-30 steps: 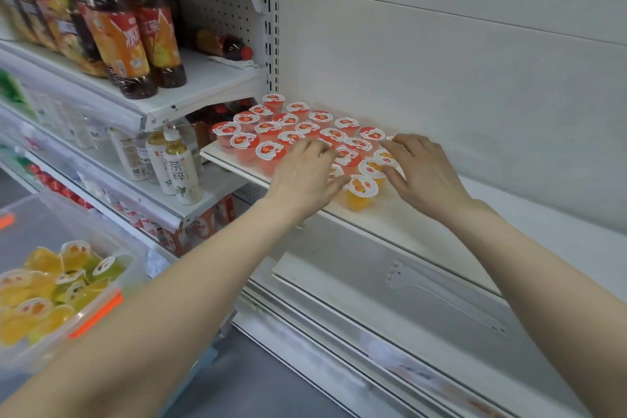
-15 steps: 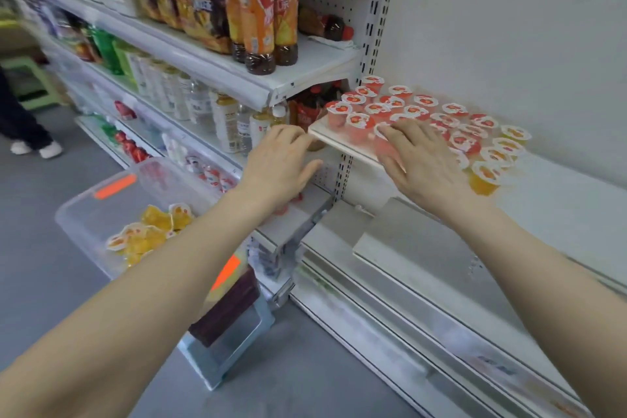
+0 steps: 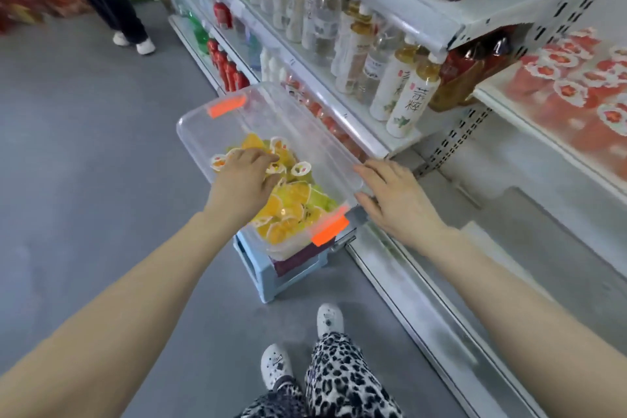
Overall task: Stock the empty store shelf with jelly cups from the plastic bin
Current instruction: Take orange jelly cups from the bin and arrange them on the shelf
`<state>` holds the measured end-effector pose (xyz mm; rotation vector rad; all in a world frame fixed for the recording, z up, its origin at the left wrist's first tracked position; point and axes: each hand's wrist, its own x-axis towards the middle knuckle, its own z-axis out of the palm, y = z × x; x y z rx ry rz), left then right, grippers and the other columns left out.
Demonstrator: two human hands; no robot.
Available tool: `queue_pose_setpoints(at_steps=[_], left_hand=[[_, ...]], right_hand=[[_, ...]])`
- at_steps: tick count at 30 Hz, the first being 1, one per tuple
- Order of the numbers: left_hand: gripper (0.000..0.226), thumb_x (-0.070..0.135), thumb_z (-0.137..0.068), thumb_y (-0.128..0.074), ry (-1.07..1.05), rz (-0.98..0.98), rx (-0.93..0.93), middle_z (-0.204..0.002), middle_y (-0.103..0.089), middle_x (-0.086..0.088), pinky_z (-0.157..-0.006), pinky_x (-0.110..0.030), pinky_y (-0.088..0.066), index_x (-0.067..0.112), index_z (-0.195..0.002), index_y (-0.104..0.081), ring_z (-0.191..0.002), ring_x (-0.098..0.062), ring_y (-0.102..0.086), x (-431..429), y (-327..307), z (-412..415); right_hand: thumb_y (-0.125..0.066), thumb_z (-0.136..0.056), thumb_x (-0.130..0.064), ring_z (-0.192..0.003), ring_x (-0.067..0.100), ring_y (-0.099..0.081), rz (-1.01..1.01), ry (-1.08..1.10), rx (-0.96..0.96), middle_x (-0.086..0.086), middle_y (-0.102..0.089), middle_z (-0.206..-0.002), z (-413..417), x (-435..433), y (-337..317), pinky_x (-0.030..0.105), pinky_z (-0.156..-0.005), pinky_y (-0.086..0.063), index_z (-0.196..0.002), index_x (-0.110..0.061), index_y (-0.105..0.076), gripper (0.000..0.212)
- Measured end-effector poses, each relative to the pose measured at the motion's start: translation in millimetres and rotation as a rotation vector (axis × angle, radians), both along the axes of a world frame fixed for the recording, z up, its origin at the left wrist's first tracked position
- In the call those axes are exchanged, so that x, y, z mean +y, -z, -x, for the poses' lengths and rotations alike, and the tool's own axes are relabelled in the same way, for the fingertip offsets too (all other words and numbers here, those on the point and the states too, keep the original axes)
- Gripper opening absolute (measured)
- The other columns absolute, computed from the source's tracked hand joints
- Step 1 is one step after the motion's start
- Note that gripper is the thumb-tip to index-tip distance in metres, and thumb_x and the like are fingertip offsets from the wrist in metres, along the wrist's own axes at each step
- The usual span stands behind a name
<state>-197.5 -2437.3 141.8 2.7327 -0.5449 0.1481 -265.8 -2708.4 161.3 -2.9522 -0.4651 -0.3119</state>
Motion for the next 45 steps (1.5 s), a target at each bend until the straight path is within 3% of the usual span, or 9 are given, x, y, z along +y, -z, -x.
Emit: queue_pose_setpoints(at_steps=[7,12,19,24,27,33,39,45], left_hand=[[0.035,0.031,-0.096,-0.055,-0.130,-0.028,0.172,-0.120,-0.061,-0.009,-0.100,-0.039,-0.039,0.014,-0.126,-0.061,-0.118,-0.032,-0.049,39,49,-17],[0.032,0.030,-0.094,-0.056,-0.142,-0.045,0.166,-0.116,-0.065,-0.006,-0.104,-0.037,-0.035,0.017,-0.121,-0.065,-0.116,-0.029,-0.051,41,68,-39],[0.028,0.012,-0.086,-0.059,-0.171,0.002,0.105,-0.106,-0.070,-0.001,-0.099,-0.037,-0.036,0.016,-0.110,-0.072,-0.106,-0.028,-0.056,43,80,-43],[0.028,0.014,-0.087,-0.060,-0.169,-0.014,0.084,-0.107,-0.069,-0.001,-0.101,-0.037,-0.037,0.017,-0.111,-0.071,-0.107,-0.026,-0.056,42,82,-43],[0.034,0.023,-0.091,-0.057,-0.139,-0.098,0.136,-0.118,-0.065,-0.001,-0.106,-0.037,-0.032,0.021,-0.124,-0.063,-0.114,-0.025,-0.052,42,79,-45],[0.047,0.032,-0.094,-0.056,-0.007,-0.265,0.220,-0.139,-0.048,-0.003,-0.105,-0.039,-0.036,0.026,-0.140,-0.045,-0.126,-0.027,-0.044,35,78,-69],[0.051,0.024,-0.095,-0.057,0.039,-0.479,0.446,-0.140,-0.043,-0.003,-0.086,-0.039,-0.048,0.032,-0.142,-0.039,-0.118,-0.031,-0.049,3,97,-109],[0.037,0.022,-0.096,-0.056,0.085,-0.702,0.541,-0.133,-0.046,0.001,-0.076,-0.037,-0.052,0.027,-0.132,-0.052,-0.105,-0.031,-0.057,-5,114,-118]], right_hand=[[-0.061,-0.090,-0.030,-0.122,0.031,-0.050,0.068,-0.124,0.341,0.008,-0.057,-0.131,-76,46,59,0.041,-0.104,-0.036,-0.138,-0.015,-0.050,0.052],[-0.064,-0.087,-0.036,-0.122,0.032,-0.050,0.197,-0.161,0.516,0.008,-0.053,-0.135,-133,70,104,0.041,-0.100,-0.040,-0.137,-0.017,-0.047,0.056],[-0.058,-0.091,-0.040,-0.127,0.033,-0.046,0.343,-0.129,0.711,0.012,-0.051,-0.138,-167,92,152,0.044,-0.100,-0.039,-0.131,-0.015,-0.045,0.049],[-0.062,-0.089,-0.038,-0.116,0.034,-0.053,0.321,-0.115,0.689,0.013,-0.060,-0.124,-171,90,154,0.044,-0.094,-0.040,-0.121,-0.015,-0.046,0.043],[-0.062,-0.086,-0.040,-0.108,0.035,-0.058,0.243,-0.092,0.648,0.012,-0.062,-0.119,-169,86,142,0.043,-0.089,-0.043,-0.124,-0.015,-0.048,0.047],[-0.066,-0.080,-0.031,-0.084,0.033,-0.058,0.092,-0.121,0.514,0.010,-0.044,-0.116,-154,54,116,0.036,-0.067,-0.048,-0.130,-0.015,-0.045,0.056],[-0.062,-0.081,-0.025,-0.094,0.027,-0.057,0.142,-0.143,0.426,0.007,-0.049,-0.118,-140,46,110,0.030,-0.062,-0.038,-0.127,-0.017,-0.048,0.050],[-0.060,-0.080,-0.027,-0.095,0.026,-0.057,0.049,-0.116,0.408,0.006,-0.050,-0.119,-141,43,116,0.037,-0.070,-0.051,-0.125,-0.017,-0.050,0.047]])
